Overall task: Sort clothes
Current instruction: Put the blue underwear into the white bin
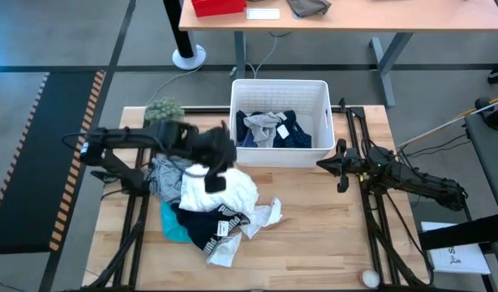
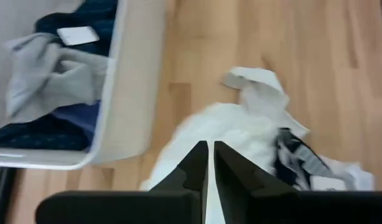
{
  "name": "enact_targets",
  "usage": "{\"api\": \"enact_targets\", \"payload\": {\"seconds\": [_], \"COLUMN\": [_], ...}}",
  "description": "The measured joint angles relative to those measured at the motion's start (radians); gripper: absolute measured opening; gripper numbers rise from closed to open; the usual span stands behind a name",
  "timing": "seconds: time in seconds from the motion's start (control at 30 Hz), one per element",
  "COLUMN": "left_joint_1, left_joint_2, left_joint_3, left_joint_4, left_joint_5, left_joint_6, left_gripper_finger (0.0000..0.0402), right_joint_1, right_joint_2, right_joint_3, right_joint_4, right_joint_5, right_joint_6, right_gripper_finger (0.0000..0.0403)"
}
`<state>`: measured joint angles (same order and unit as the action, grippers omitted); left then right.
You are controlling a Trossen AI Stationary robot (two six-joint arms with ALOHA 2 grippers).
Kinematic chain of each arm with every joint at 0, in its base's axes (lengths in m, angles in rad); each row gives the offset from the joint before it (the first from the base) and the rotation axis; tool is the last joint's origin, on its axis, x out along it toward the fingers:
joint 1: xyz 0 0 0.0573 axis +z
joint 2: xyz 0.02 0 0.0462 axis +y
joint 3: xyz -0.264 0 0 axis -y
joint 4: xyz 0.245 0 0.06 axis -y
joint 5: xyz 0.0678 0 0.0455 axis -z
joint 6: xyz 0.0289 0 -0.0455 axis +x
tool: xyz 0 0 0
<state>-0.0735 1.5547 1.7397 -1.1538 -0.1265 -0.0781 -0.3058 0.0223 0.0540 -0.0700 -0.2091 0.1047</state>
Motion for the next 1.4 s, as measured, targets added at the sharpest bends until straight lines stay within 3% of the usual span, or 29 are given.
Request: {"api": "enact_targets", "payload": {"seconds": [0.2, 0.53, 0.8, 1.07, 1.4], "left_joint_1": [-0.120, -0.234, -0.326, -0.379, -0.411], "left_joint_2": [0.000, 0.000, -0.004, -0.078, -0.198], "left_joint_3": [0.000, -0.001, -0.030, -0.242, -0.510], "left_joint_4": [-0.033, -0.073, -0.033, 0.141, 0.185], "left_joint_5": [-0.102, -0.134, -0.216, -0.213, -0.181], "left_joint_6": [-0.039, -0.163, -0.215, -0.310, -0.629], "left_gripper_finger": [0.0002, 0.0000, 0.0000, 0.0000, 0.0005], "right_joint_1": [0.000, 0.000, 0.000, 0.000, 0.000], "right_joint_2": [0.000, 0.000, 0.000, 0.000, 0.000], "right_joint_3": [0.000, 0.000, 0.000, 0.000, 0.000], "right_joint_4": [0.000, 0.000, 0.000, 0.000, 0.000], "right_joint_5": [0.000, 0.000, 0.000, 0.000, 0.000], "right_joint_6": [0.000, 0.000, 0.000, 0.000, 0.000], "right_gripper_finger": [0.0000, 0.0000, 0.0000, 0.0000, 0.0000]}}
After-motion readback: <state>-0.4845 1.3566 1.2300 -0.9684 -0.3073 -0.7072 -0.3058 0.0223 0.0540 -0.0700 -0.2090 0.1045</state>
